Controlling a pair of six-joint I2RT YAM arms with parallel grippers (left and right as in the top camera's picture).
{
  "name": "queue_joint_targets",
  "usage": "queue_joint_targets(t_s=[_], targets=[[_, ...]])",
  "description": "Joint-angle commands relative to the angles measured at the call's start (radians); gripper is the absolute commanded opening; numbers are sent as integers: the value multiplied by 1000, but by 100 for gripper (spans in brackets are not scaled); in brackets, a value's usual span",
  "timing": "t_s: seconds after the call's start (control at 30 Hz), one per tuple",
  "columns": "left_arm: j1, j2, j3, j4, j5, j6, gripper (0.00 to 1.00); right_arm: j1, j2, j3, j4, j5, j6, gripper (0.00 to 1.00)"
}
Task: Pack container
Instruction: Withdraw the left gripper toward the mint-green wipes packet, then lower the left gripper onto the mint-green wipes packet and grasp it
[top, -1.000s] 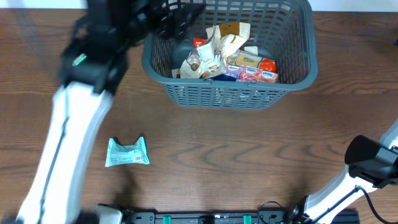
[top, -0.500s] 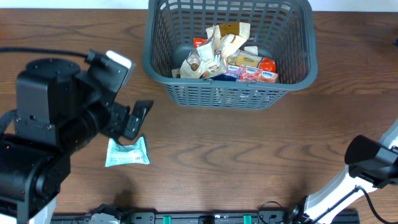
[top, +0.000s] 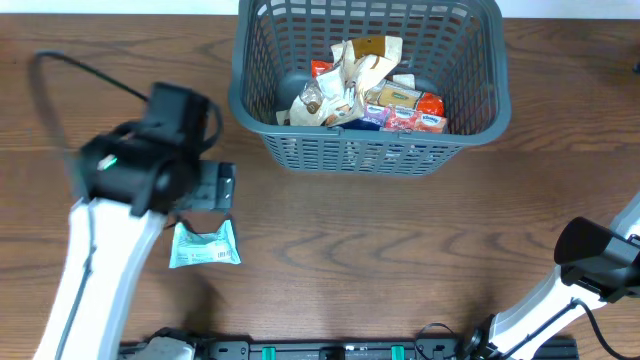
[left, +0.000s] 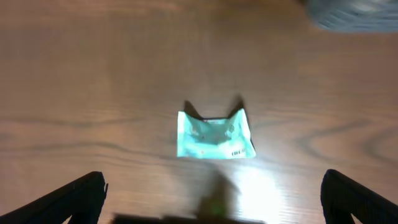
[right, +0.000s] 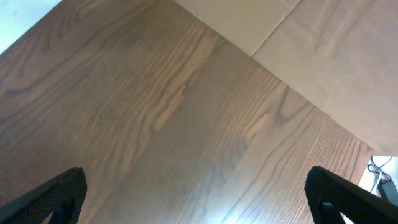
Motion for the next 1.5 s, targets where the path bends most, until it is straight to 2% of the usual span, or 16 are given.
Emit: queue_joint_targets(t_s=[0.0,0.23,0.3,0.37,0.57,0.73,0.83,1.0,1.3,1.47], targets=[[13,86,-101,26,-51,-301,99,-2,10,-4,2,10,13,99],[120,211,-163,-53,-55,-960,99,-2,10,-4,2,11,13,99],[150,203,-163,-47,-11,-1080,99,-2,10,-4,2,10,13,99],[175,190,-163,-33,39,-1143,99,-2,10,-4,2,10,13,99],[200,164,-163,84,194,-1159,98,-2,10,-4,2,10,13,99],[199,161,-166,99,203,-1167,98,-2,10,-4,2,11,13,99],[197,146,-192,97,204,-1219,98,-2,10,-4,2,10,13,99],[197,37,-322,111,204,-1311,98,-2,10,-4,2,10,13,99],[198,-231,-630,241,229,-1336,99,-2,10,-4,2,11,13,99],[198,-279,-753,332,225,-1331,99,-2,10,-4,2,11,13,99]])
